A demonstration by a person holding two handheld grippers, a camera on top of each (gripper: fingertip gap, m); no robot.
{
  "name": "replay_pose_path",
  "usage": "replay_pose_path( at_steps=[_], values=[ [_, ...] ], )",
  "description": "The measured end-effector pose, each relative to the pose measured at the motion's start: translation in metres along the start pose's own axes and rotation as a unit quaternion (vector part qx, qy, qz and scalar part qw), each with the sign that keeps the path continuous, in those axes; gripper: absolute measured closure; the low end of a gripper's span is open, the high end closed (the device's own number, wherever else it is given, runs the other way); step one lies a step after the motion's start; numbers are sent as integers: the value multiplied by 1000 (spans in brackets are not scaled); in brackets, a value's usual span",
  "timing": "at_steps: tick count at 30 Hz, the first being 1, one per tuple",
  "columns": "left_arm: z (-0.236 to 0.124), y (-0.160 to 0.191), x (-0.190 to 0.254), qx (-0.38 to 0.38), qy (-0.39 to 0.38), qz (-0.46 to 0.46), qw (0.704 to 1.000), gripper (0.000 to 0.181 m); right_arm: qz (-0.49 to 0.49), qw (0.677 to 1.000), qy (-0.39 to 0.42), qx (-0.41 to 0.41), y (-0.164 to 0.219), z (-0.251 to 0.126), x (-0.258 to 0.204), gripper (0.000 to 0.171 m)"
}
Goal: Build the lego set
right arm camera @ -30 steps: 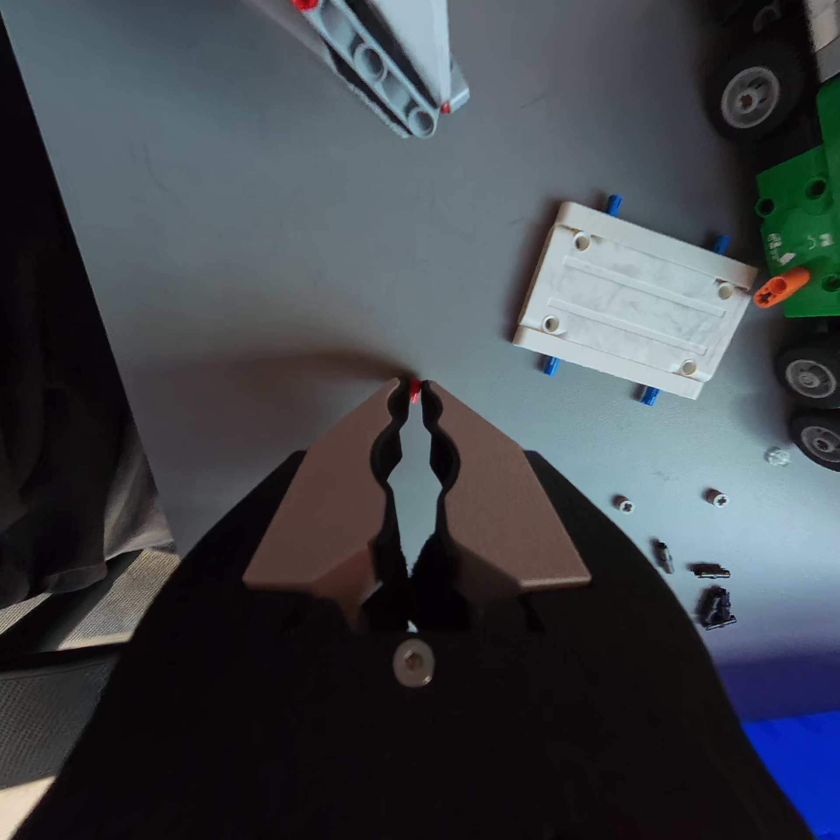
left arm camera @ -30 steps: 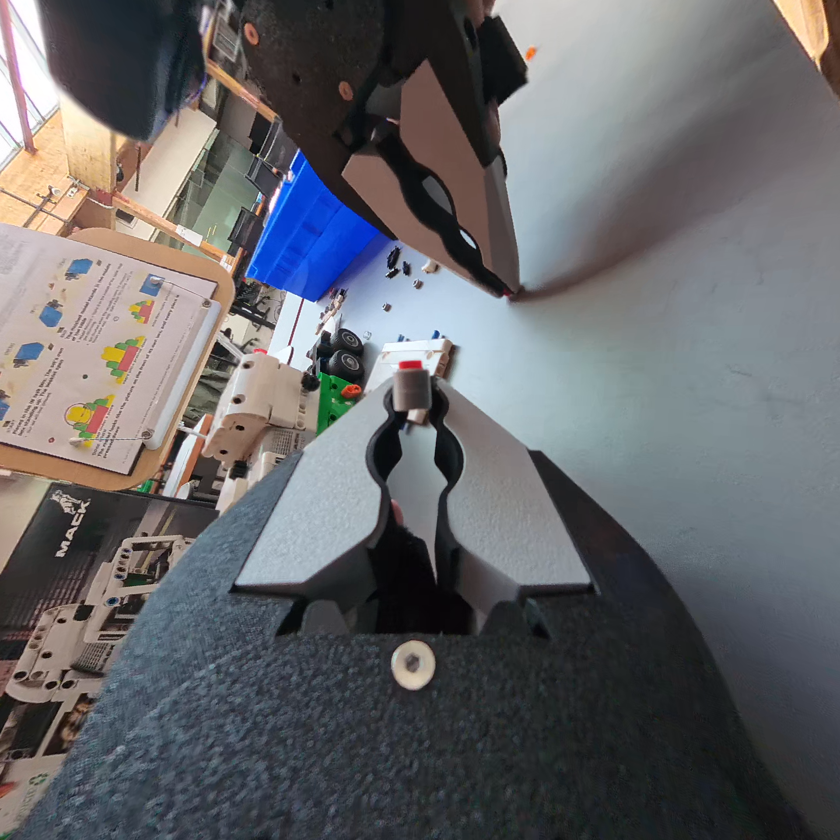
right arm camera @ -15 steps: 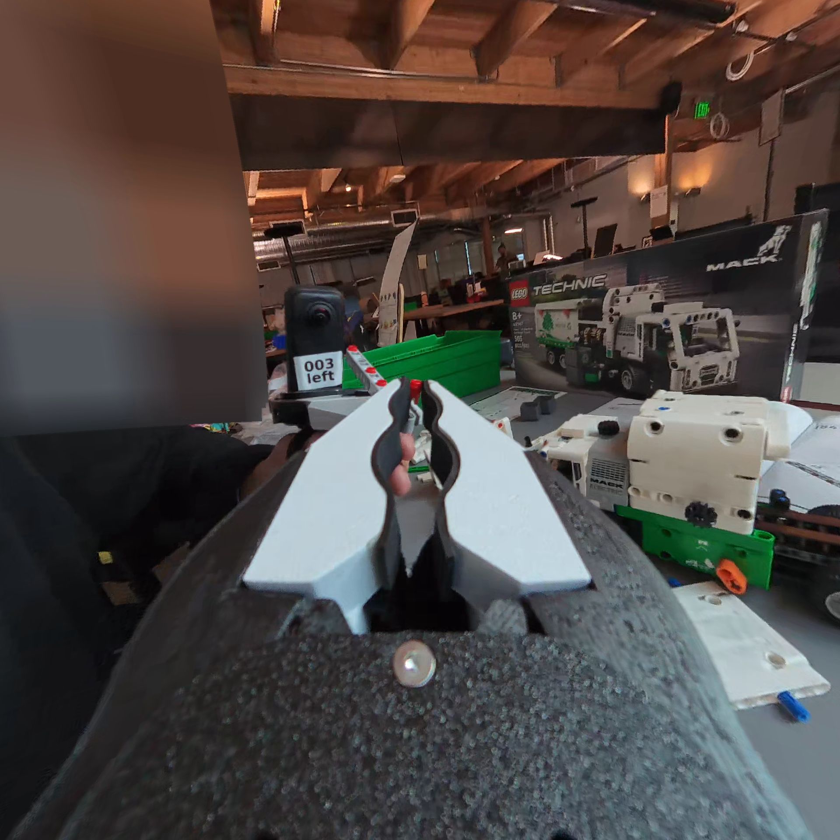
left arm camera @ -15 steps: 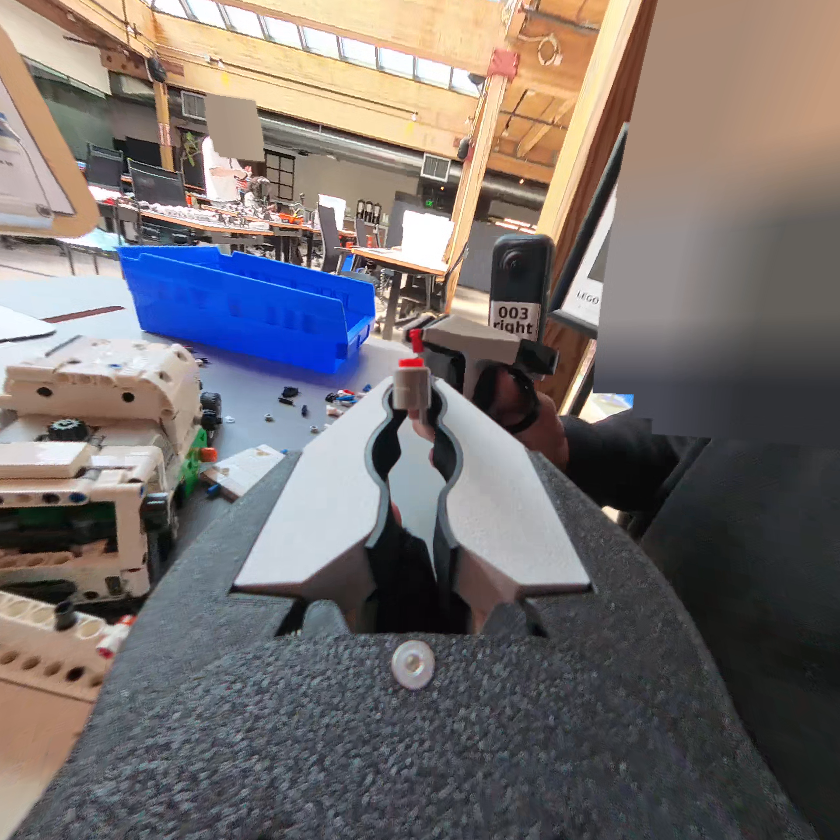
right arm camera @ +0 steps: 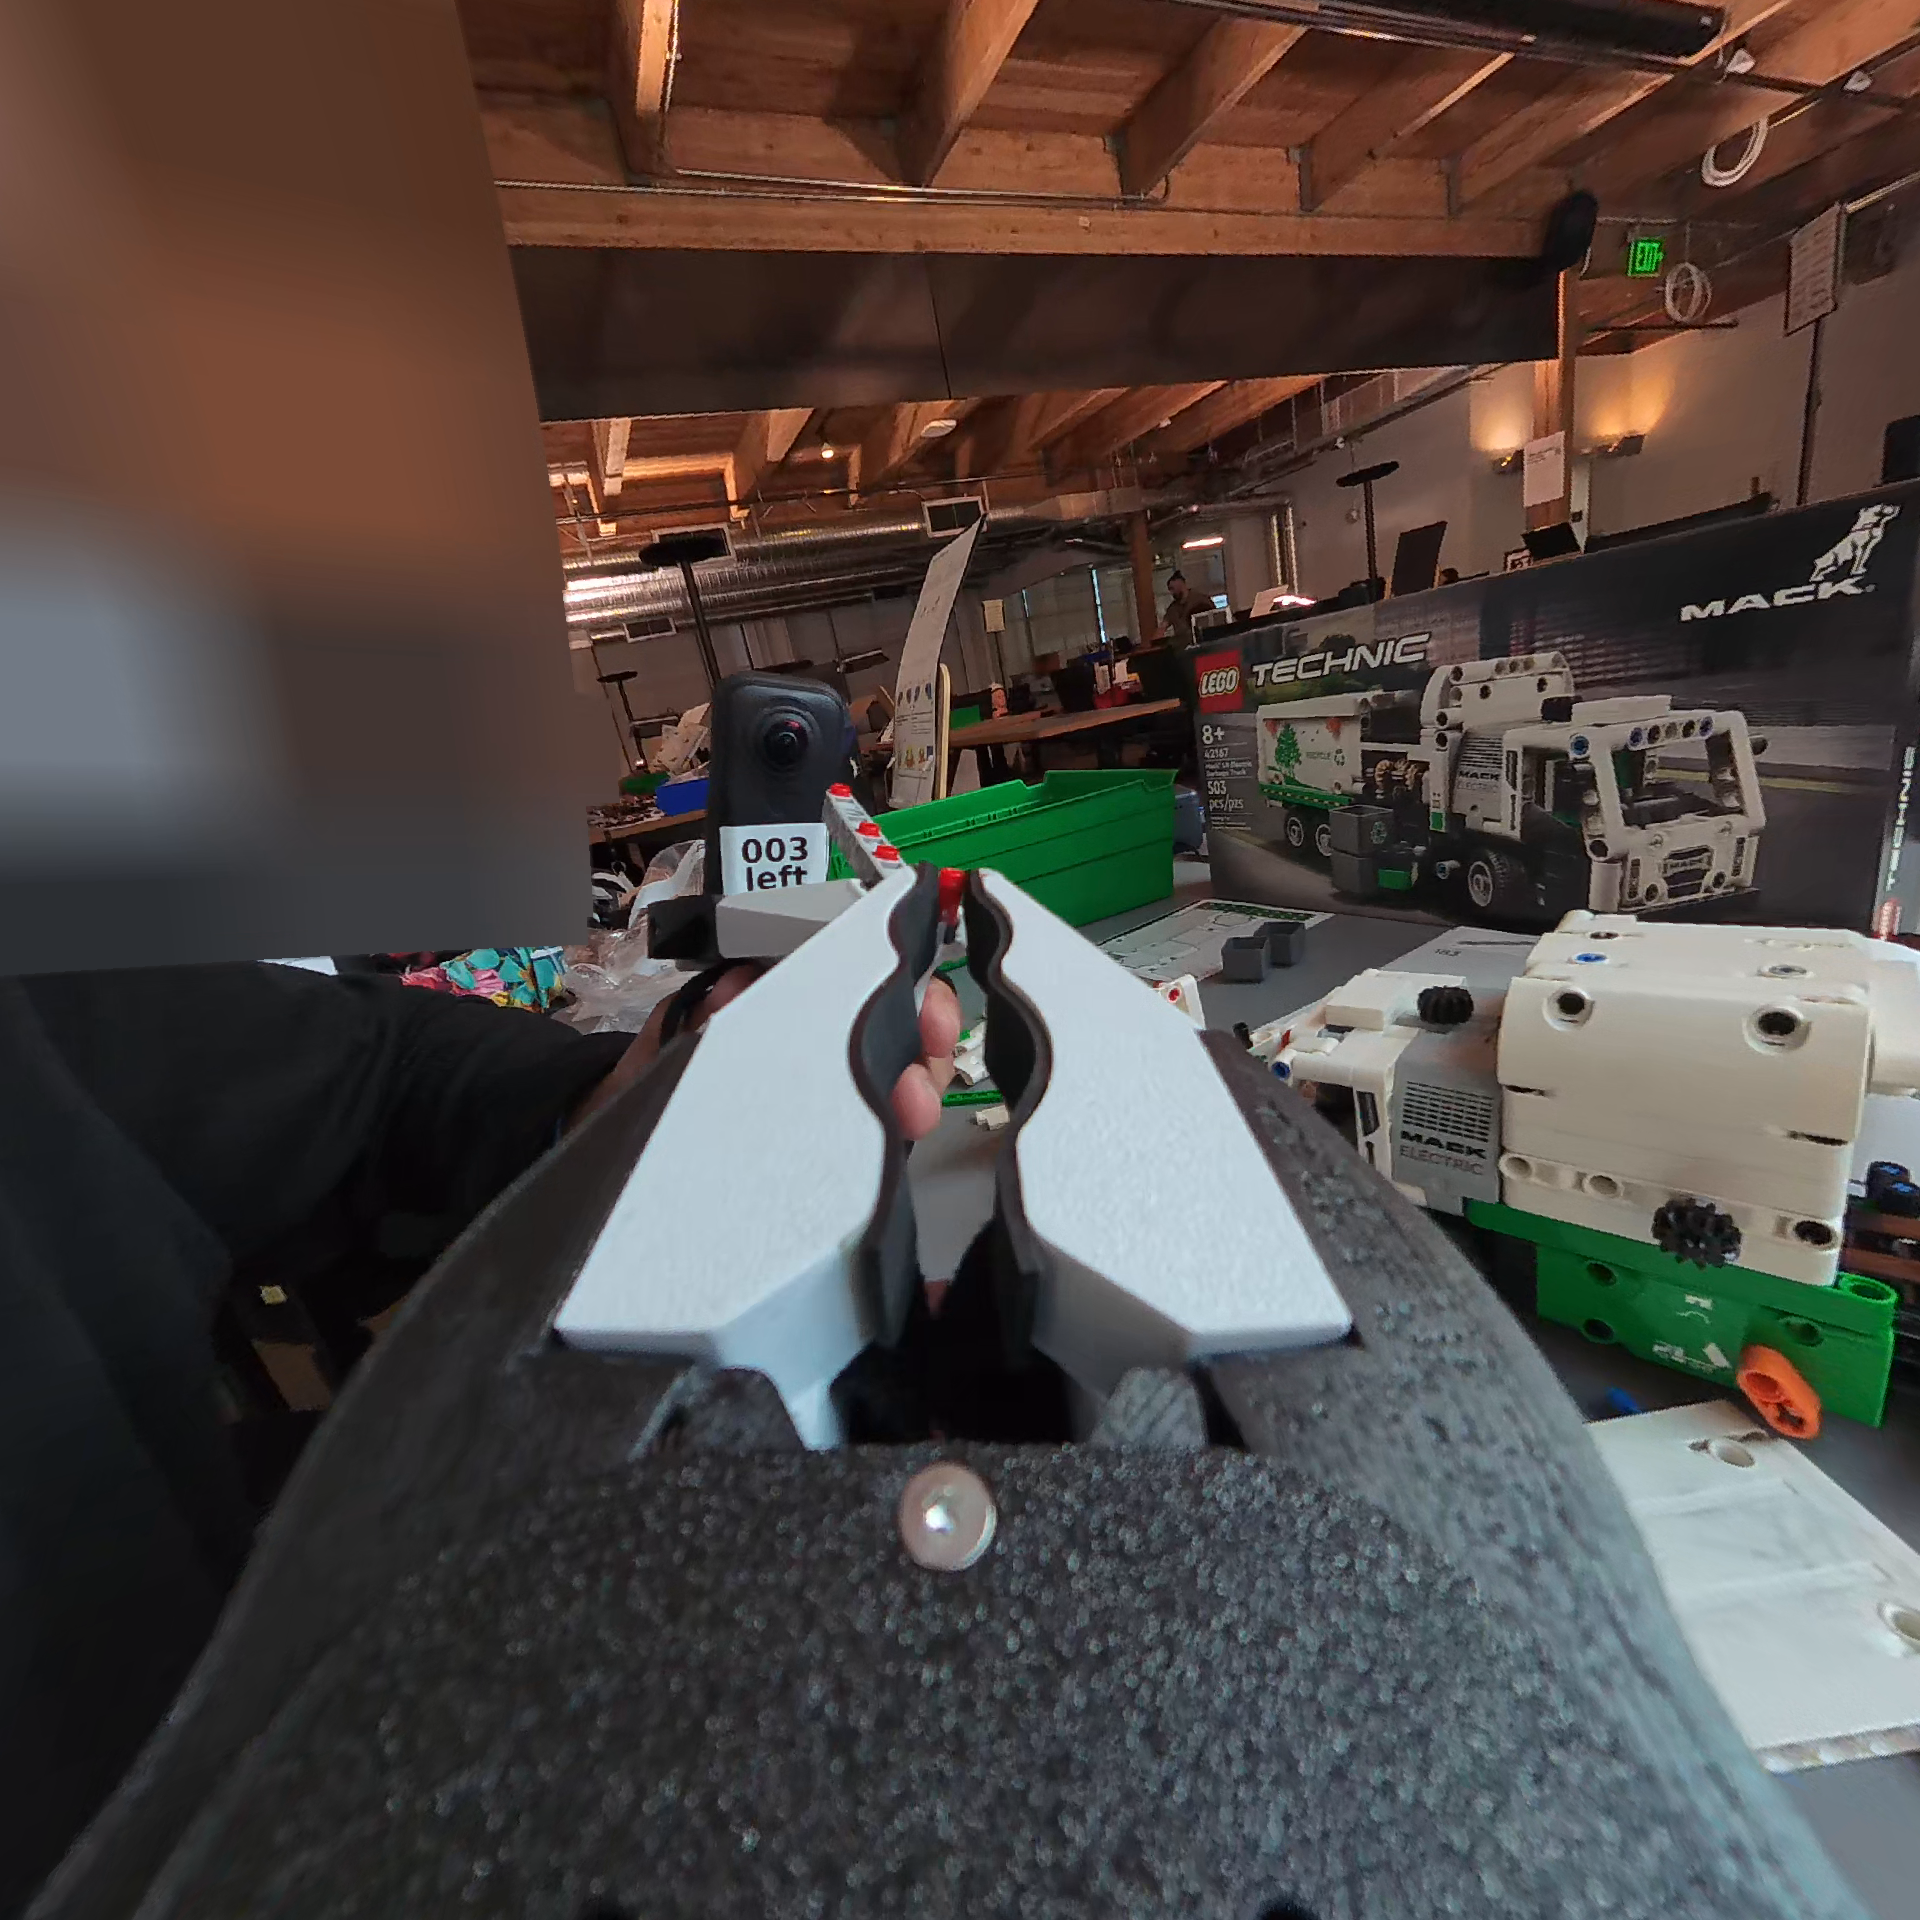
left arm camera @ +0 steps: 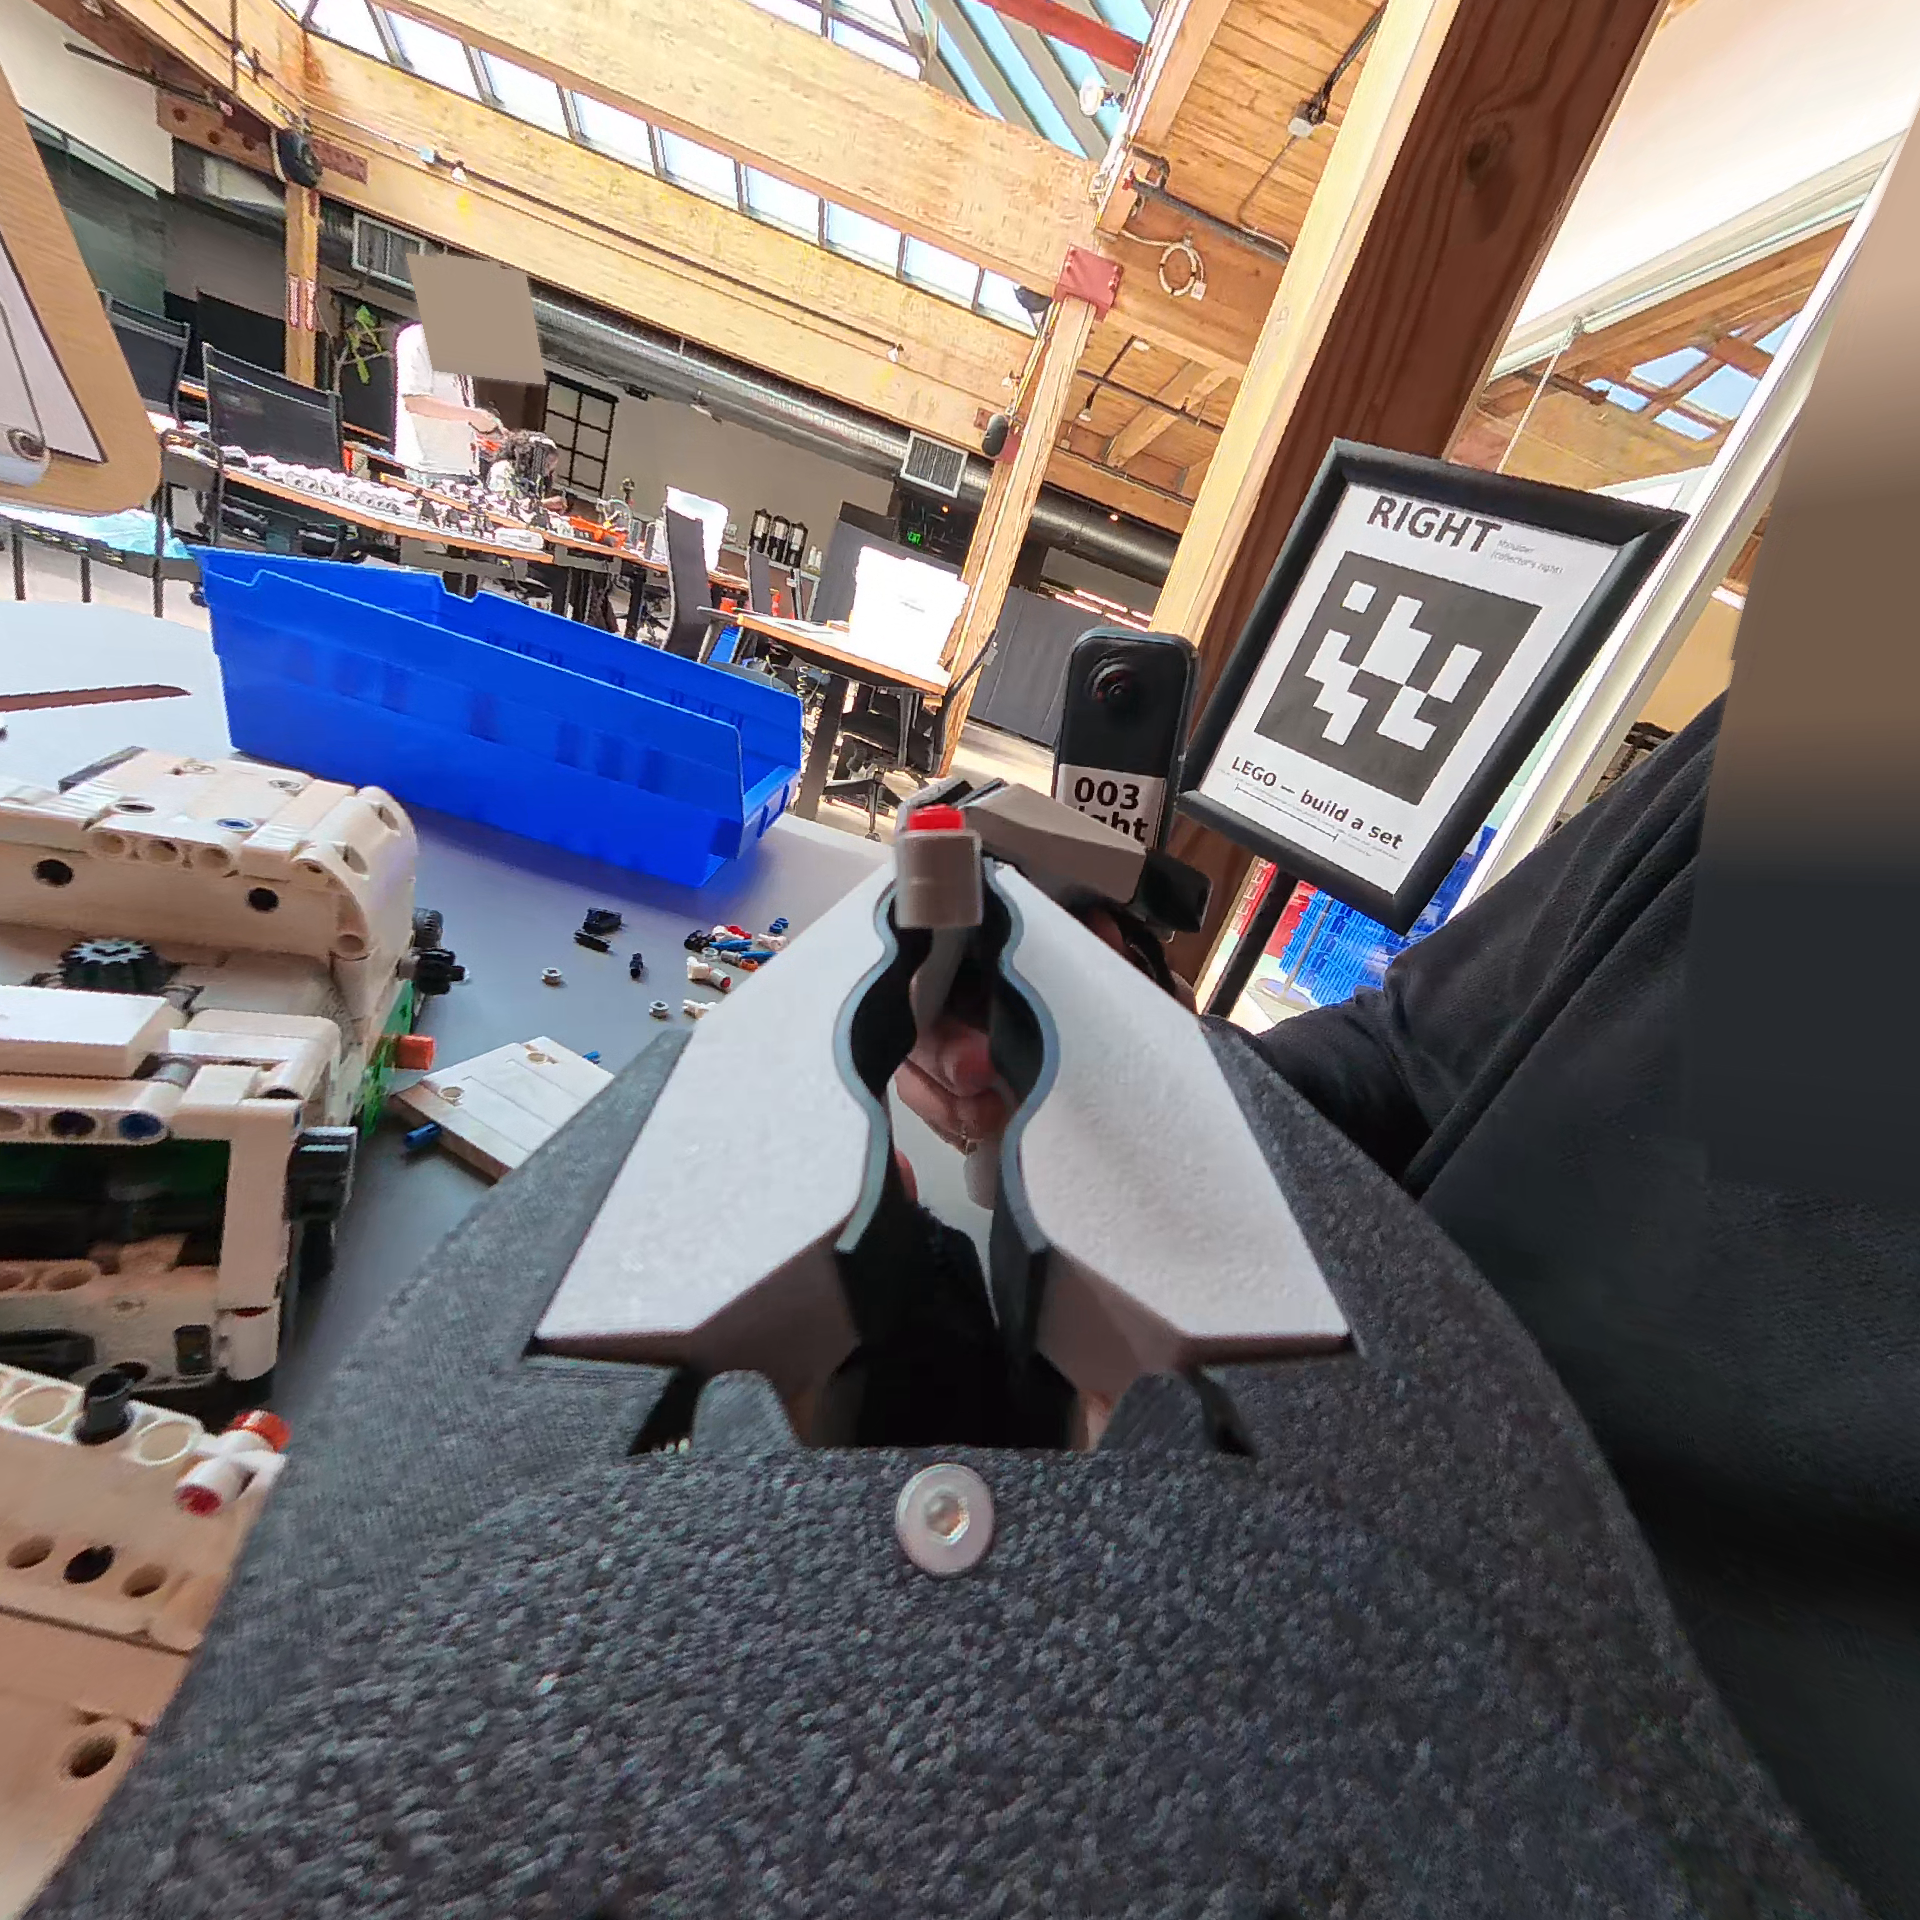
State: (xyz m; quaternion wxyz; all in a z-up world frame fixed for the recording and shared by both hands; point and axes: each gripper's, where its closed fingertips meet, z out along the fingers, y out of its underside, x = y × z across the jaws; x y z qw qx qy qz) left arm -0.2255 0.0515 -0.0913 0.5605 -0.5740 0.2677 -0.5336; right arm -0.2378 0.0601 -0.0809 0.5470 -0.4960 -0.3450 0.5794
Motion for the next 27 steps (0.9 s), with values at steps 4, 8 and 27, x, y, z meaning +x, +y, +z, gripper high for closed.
replay_pose_path(
  at_steps=[4,8,27],
  values=[
    [0,0,-2,3,0,-10,1000,176,16,1000,-2,15,0,1,1,168],
    [-1,-1,-3,5,1,-19,1000,176,20,1000,-2,18,0,2,2,168],
    [-1,0,-8,1,-9,-10,1000,176,34,999,0,19,2,2,3,169]
  ],
)
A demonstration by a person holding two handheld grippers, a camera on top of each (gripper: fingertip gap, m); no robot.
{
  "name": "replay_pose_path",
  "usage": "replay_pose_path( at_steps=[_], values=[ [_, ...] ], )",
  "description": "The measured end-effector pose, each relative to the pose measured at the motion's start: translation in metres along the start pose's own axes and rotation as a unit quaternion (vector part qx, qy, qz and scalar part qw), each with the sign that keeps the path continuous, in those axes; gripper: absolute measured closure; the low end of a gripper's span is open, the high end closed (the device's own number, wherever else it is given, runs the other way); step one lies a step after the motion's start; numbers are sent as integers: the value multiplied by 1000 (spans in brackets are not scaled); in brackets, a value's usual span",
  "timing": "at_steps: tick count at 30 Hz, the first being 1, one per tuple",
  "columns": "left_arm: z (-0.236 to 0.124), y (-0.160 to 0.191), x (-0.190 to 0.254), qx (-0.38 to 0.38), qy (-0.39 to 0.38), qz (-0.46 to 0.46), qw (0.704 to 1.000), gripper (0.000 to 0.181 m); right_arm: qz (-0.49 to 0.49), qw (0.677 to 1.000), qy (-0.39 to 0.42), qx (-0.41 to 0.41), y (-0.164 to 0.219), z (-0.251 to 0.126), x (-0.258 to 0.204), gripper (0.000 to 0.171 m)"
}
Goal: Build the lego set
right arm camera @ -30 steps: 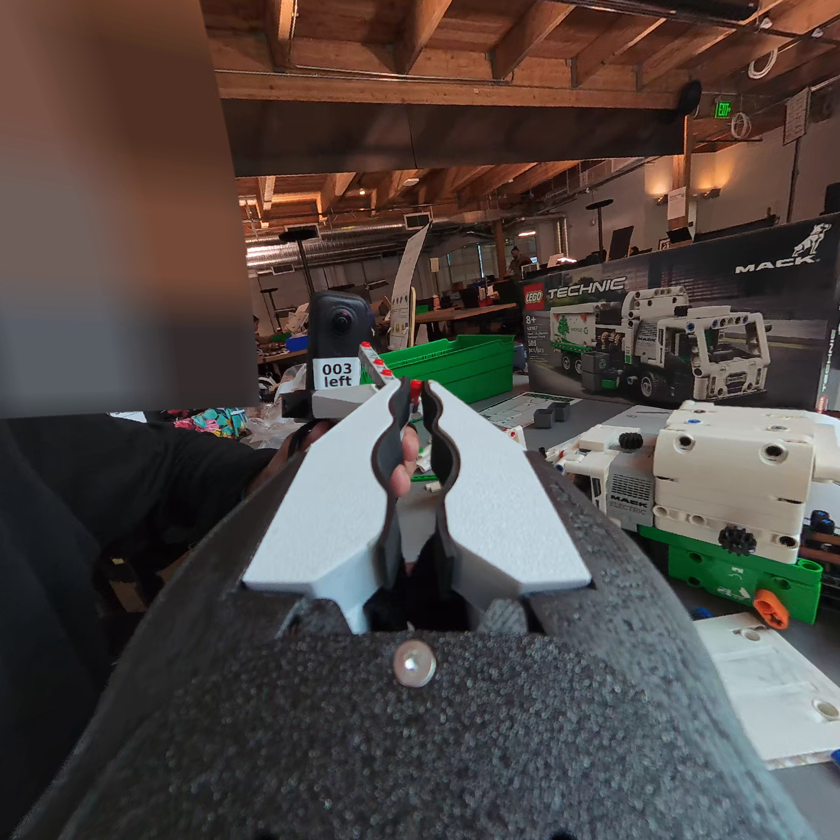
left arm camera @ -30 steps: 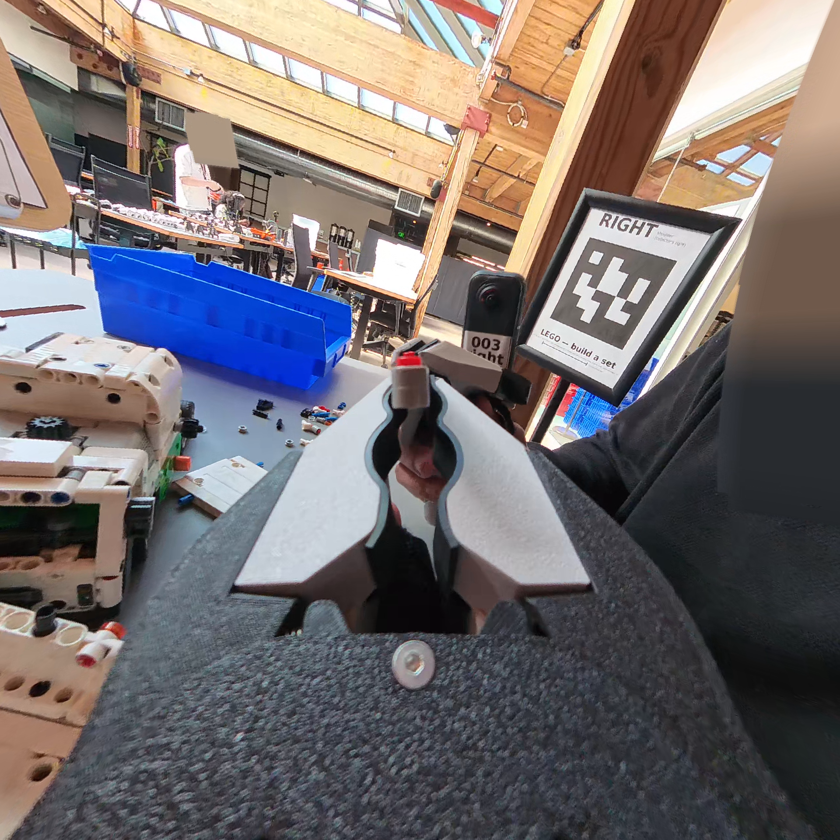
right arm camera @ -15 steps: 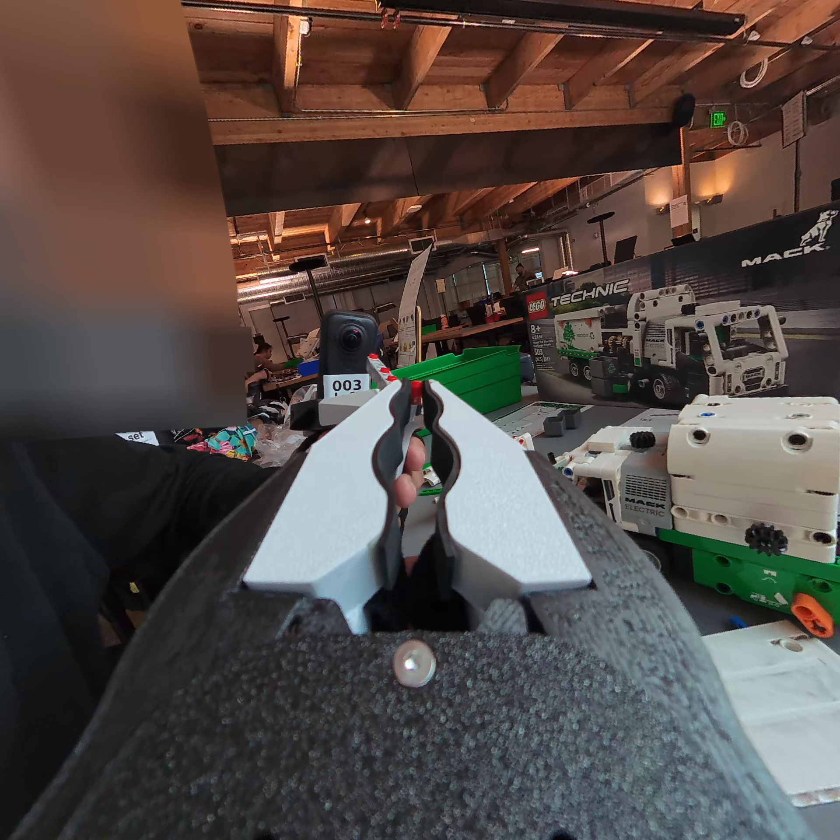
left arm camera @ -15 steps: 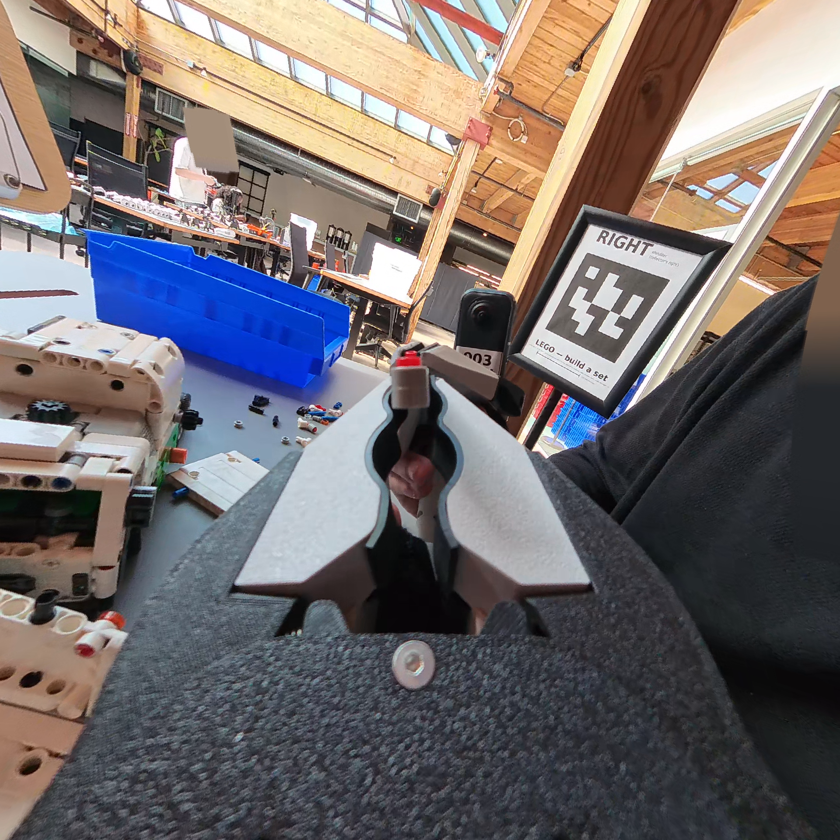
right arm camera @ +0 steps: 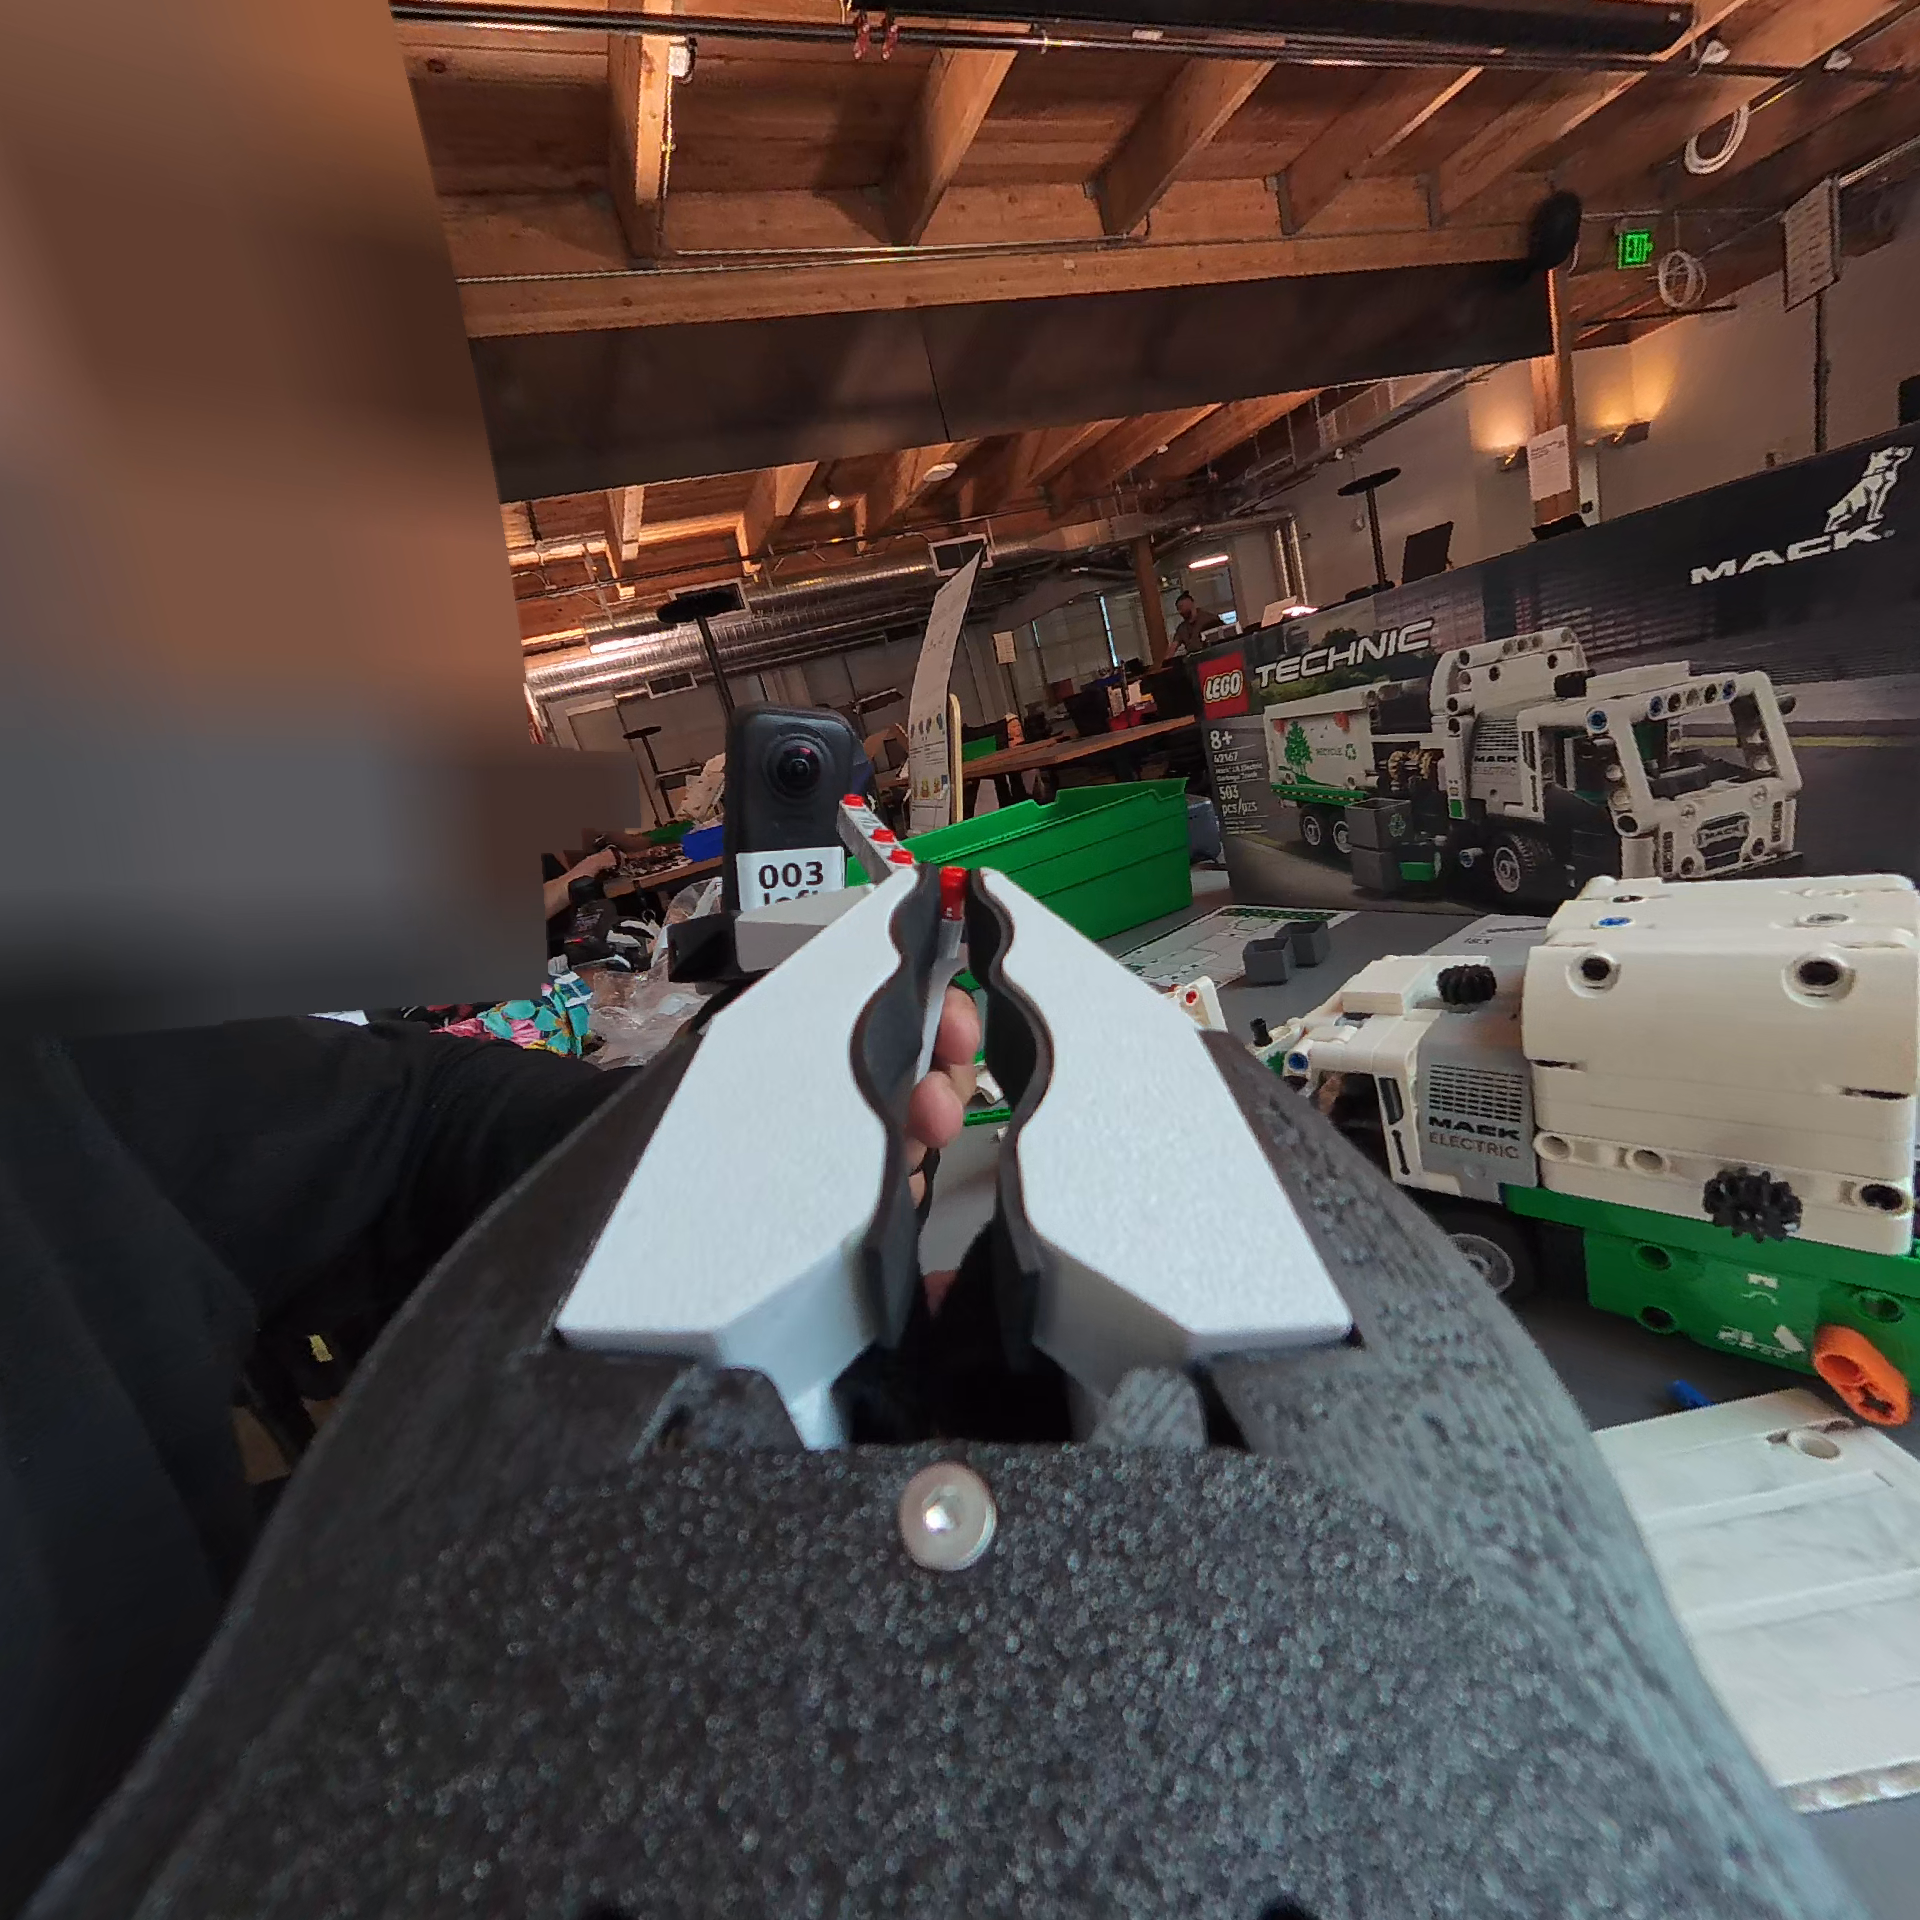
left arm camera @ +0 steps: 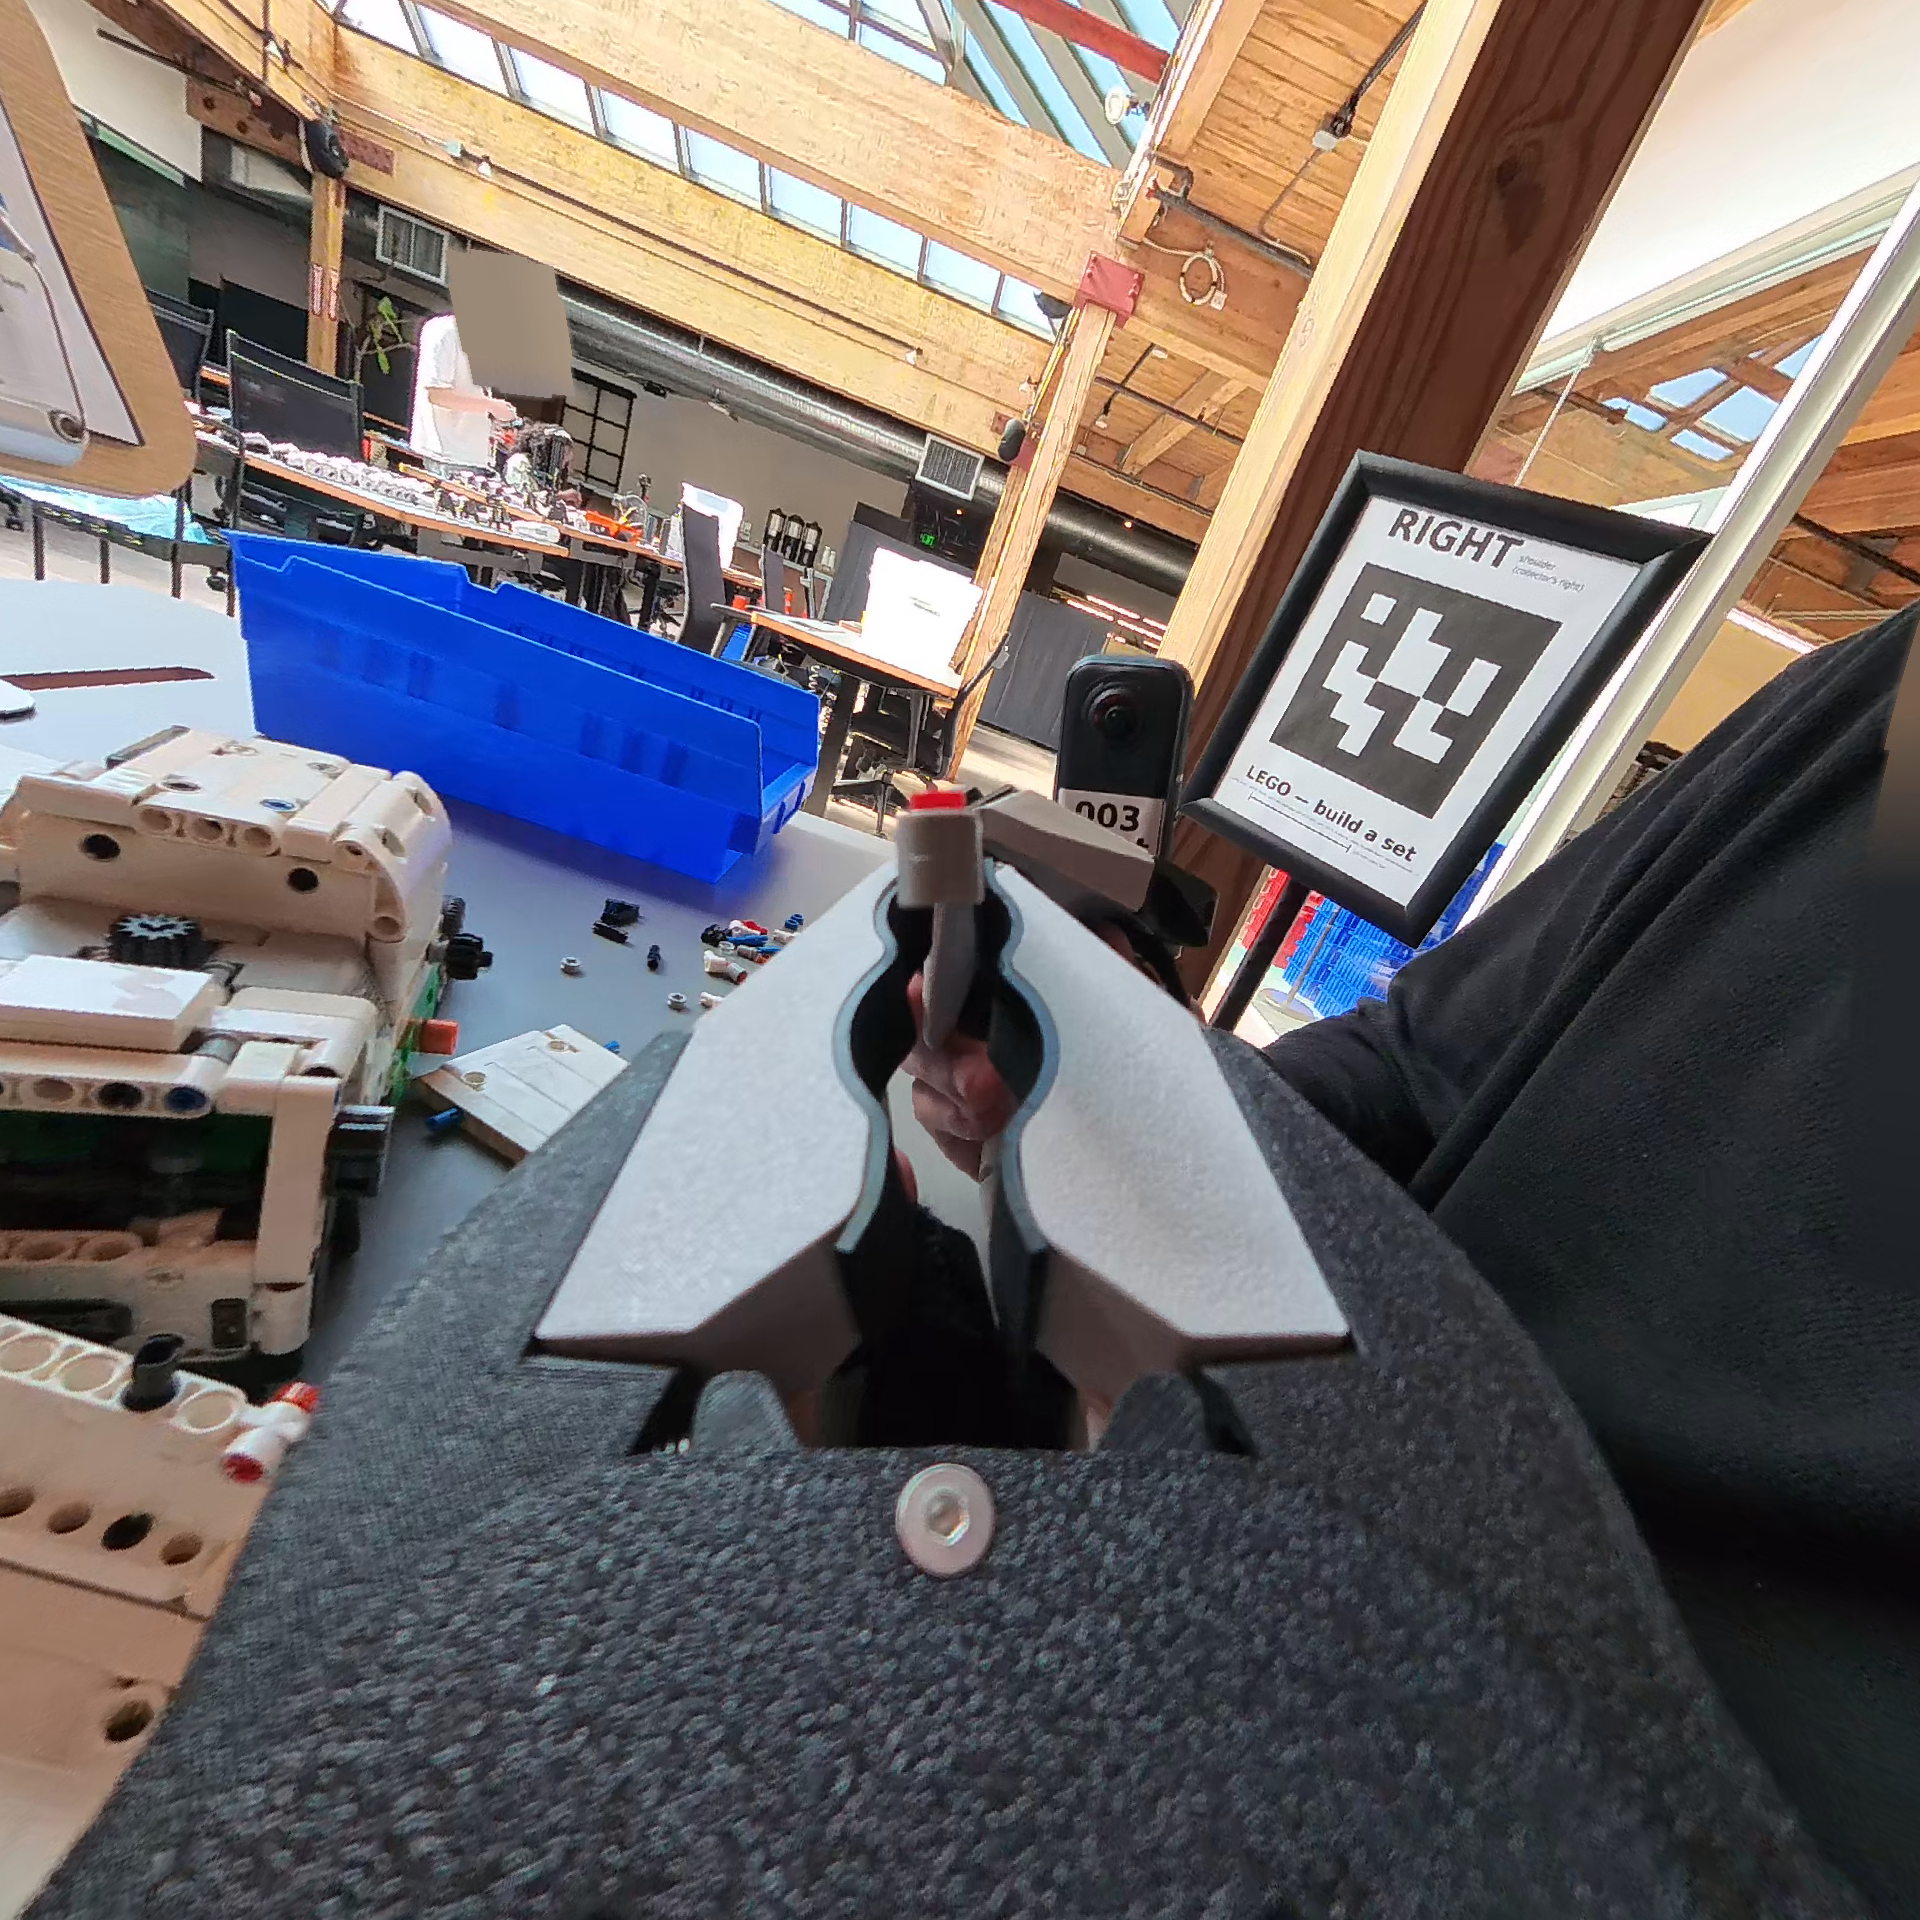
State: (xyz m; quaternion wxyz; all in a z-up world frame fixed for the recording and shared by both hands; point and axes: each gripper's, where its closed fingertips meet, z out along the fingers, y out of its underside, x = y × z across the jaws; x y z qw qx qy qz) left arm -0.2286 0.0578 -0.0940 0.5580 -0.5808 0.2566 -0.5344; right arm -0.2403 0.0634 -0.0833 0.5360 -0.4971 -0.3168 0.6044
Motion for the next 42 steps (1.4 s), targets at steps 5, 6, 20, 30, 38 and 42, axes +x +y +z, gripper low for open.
replay_pose_path(
  at_steps=[5,6,20,30,38,42],
  values=[
    [0,3,-3,-13,-9,13,1000,177,9,1000,4,-10,4,-1,2,169],
    [0,4,-4,-16,-10,17,1000,176,10,1000,4,-12,5,-2,3,169],
    [-1,-1,3,-3,8,32,999,177,68,997,-22,3,5,-2,-4,169],
    [2,8,3,-35,-14,87,996,176,-15,999,-16,-46,-7,-14,3,171],
    [3,11,4,-41,-13,99,994,176,-16,998,-35,-59,1,-15,-3,171],
    [4,12,7,-47,-10,112,993,176,-13,997,-36,-67,6,-14,-4,171]
  ],
)
